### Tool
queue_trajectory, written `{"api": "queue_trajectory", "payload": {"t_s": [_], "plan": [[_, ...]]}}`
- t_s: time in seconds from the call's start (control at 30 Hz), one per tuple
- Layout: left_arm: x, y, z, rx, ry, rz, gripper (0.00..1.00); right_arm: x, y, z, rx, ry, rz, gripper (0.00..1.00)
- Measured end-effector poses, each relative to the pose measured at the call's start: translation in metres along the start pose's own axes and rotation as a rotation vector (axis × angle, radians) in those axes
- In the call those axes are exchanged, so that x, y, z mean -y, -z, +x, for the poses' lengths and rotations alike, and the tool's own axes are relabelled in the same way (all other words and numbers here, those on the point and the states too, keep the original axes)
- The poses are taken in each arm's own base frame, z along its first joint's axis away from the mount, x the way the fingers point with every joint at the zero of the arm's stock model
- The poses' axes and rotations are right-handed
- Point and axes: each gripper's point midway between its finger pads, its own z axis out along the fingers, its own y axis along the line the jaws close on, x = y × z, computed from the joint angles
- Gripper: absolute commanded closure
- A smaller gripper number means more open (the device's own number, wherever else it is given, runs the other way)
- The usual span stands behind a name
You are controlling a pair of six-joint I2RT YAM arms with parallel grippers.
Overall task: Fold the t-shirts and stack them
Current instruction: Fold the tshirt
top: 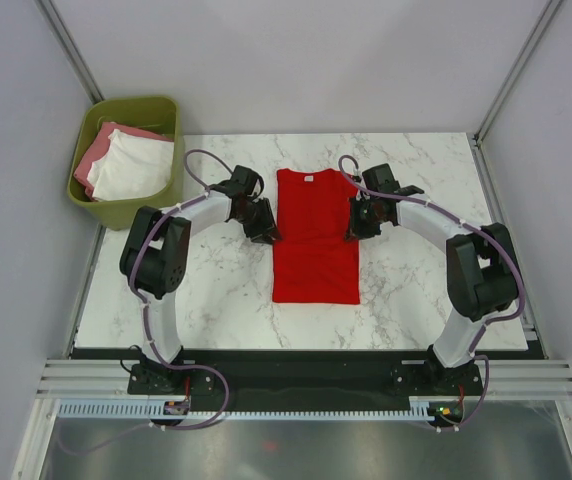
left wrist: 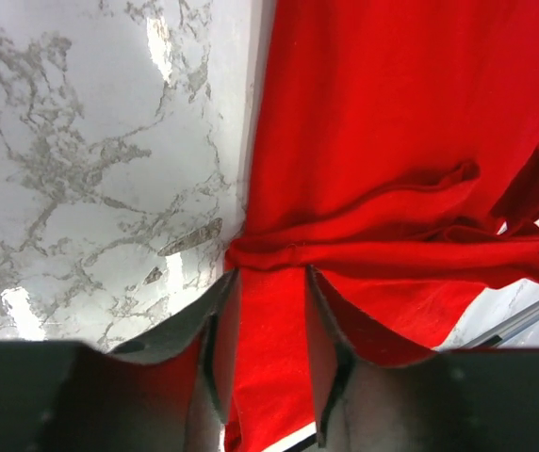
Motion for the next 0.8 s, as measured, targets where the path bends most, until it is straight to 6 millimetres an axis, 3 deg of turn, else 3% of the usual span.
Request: {"api": "queue_trajectory", "payload": {"t_s": [0.13,0.37,0.47,0.5,0.6,0.8], "plan": [[0.0,0.0,0.0,0.001,-0.001,-0.002,0.5,-0.002,0.004,-0.002,0.009,0.002,-0.003,1.0],[-0.005,-0.001,0.002,-0.001,0.002,-0.016,0.57,-0.003,0.007,-0.003,0.016,0.004,-0.007,1.0],[-0.006,-0.001,0.002,-0.001,0.003,-0.019,0.72,-0.003,0.008,-0.003,0.015,0.004,-0.006,1.0],[-0.006,-0.001,0.002,-0.001,0.004,-0.02,0.84,-0.003,0.008,-0.002,0.014,0.004,-0.006,1.0],[-0.005,-0.001,0.003,-0.002,0.002,-0.019,0.96,-0.003,0.008,-0.001,0.009,0.002,-0.005,1.0],[-0.004,0.003,0.004,0.004,-0.003,-0.015,0.98,-0.005,0.015,0.0,0.012,-0.002,-0.004,1.0]]}}
